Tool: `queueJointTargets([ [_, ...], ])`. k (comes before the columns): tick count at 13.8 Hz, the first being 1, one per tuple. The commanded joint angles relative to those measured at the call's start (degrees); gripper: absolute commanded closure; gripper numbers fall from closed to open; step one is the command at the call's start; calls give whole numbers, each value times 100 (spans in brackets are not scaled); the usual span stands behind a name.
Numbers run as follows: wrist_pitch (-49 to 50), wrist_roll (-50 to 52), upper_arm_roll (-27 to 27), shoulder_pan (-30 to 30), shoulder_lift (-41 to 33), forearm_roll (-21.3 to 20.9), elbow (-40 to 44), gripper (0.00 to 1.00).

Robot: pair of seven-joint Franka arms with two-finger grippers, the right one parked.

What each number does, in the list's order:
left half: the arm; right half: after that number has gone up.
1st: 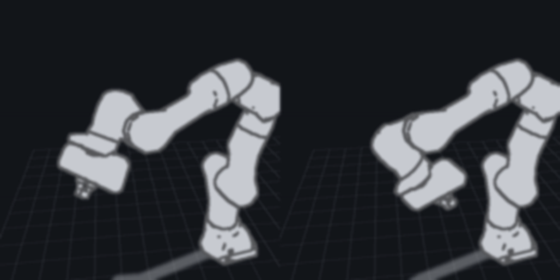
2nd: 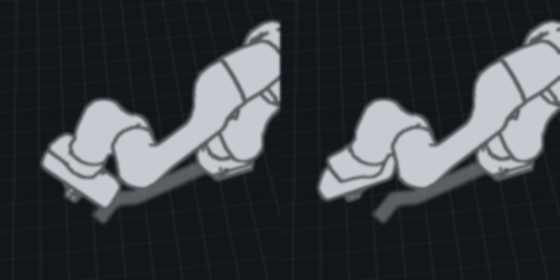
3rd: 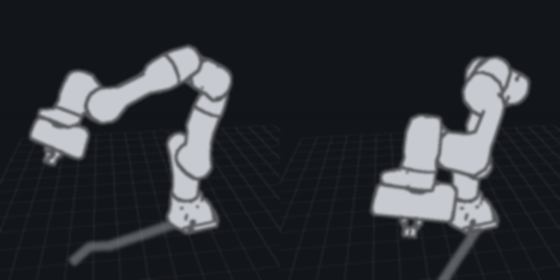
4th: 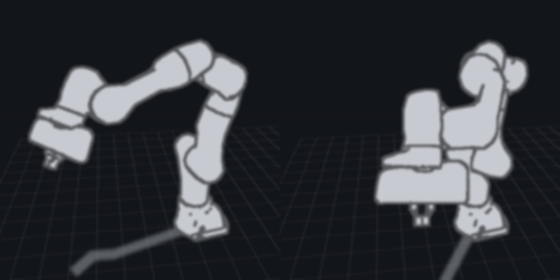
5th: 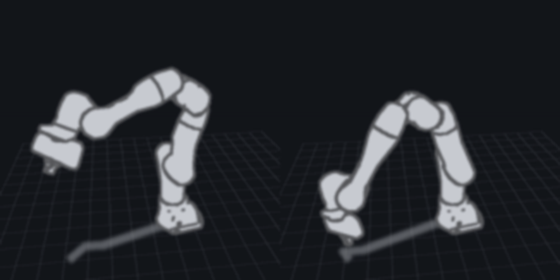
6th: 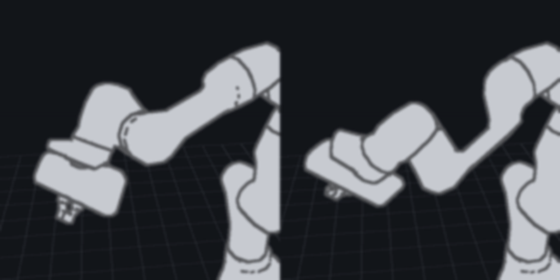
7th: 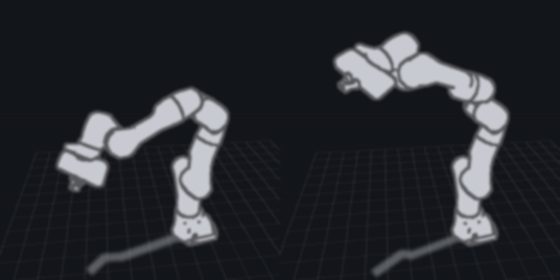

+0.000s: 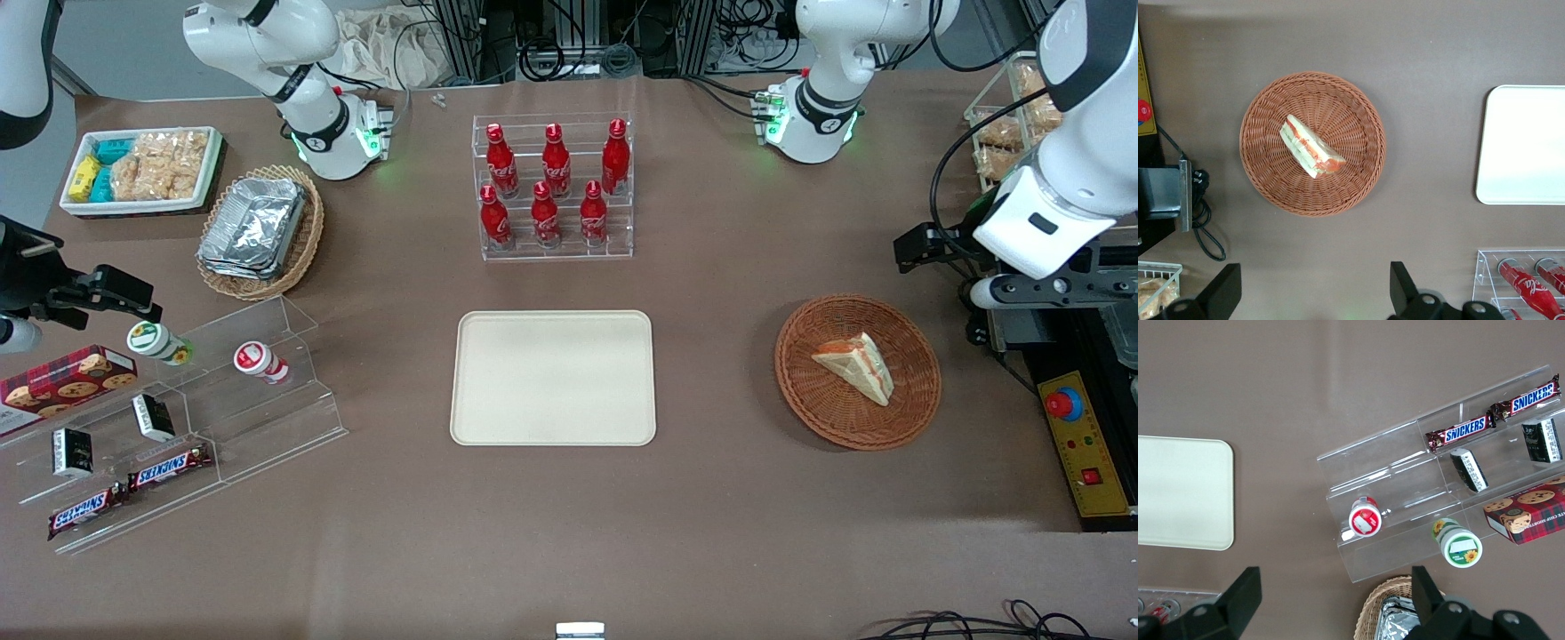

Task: Place sandwich from basket to tray
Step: 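Move the left gripper over the sandwich in the wicker basket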

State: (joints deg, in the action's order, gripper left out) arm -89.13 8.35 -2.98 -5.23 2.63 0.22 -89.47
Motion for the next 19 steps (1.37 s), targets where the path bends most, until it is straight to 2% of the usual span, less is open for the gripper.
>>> queueJointTargets([
  [1,290,-61,17,4,-68,31,159,0],
  [7,458,299,113,83,44,22,-166,0],
  [9,187,867,306,83,97,92,-473,0],
  [12,-900,2351,307,75,89,23,-1341,0],
  [19,-3714,4577,316,75,456,-4,-3303,0],
])
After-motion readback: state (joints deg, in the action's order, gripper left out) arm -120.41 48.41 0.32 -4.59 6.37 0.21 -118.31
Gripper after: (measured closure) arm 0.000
